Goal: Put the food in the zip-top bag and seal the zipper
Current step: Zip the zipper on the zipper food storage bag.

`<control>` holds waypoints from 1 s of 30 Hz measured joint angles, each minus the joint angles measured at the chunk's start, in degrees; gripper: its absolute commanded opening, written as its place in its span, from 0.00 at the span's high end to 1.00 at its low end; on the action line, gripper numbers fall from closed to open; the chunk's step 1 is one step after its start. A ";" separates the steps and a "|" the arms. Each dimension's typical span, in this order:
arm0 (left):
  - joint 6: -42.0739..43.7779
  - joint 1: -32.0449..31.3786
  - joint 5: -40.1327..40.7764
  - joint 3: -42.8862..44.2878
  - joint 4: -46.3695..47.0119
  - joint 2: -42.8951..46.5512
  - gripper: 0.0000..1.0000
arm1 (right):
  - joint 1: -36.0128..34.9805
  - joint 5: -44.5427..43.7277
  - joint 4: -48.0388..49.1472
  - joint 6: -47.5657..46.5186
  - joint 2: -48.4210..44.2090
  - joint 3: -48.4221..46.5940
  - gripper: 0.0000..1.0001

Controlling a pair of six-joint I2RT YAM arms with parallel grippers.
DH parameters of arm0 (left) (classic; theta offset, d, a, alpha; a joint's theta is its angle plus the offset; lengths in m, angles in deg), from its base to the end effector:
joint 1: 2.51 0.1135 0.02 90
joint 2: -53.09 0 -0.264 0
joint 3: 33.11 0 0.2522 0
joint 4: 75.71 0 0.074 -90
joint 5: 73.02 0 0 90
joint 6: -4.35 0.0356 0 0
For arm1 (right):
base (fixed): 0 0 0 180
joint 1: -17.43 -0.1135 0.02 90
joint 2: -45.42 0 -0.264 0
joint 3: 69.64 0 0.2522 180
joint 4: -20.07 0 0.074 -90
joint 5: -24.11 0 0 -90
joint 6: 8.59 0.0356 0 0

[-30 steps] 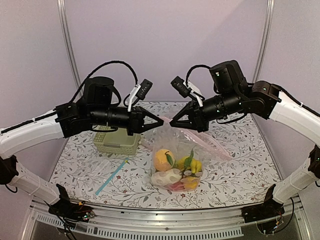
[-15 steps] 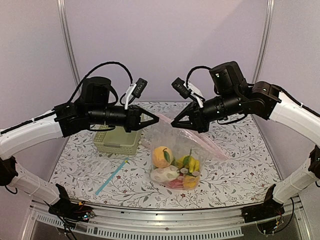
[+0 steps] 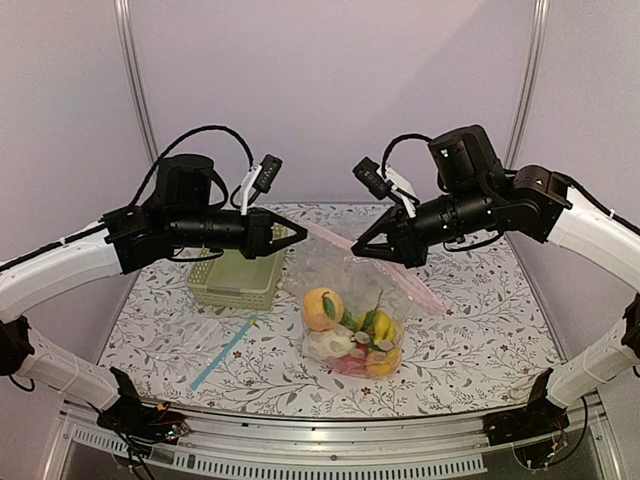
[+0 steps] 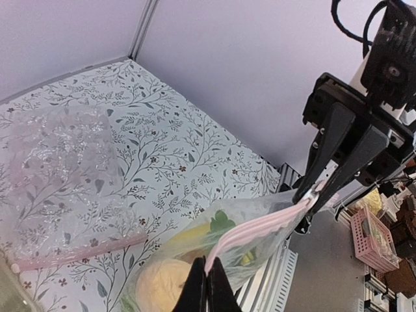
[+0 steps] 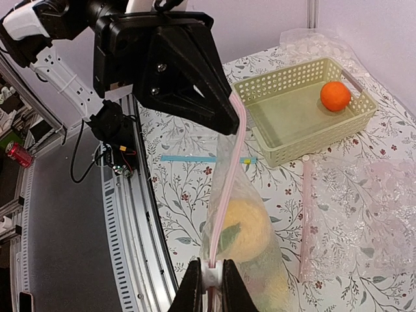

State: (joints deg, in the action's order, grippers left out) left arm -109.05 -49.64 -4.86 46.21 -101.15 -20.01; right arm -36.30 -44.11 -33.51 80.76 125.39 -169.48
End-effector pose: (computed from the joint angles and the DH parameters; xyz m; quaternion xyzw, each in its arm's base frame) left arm 0.1910 -0.2253 0.3582 0.2719 0.7608 -0.4544 0.3751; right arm 0.1670 0.2499 0.3998 -0.4749 0.7295 0.3560 0.3400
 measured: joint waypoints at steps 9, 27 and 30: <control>-0.79 1.53 0.55 -0.96 -0.02 0.46 1.00 | 0.57 -0.70 -0.55 0.00 -1.44 0.94 0.97; -1.99 5.44 1.57 -2.75 -1.09 2.36 1.00 | 1.27 -2.69 -1.77 0.00 -4.39 2.60 0.98; -2.19 6.05 1.57 -3.19 -1.11 2.45 1.00 | 1.31 -3.26 -1.95 0.02 -5.18 3.10 0.98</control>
State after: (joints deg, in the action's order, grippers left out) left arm -111.23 -43.59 -3.29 43.02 -102.27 -17.56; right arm -34.99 -47.36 -35.45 80.79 120.21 -166.38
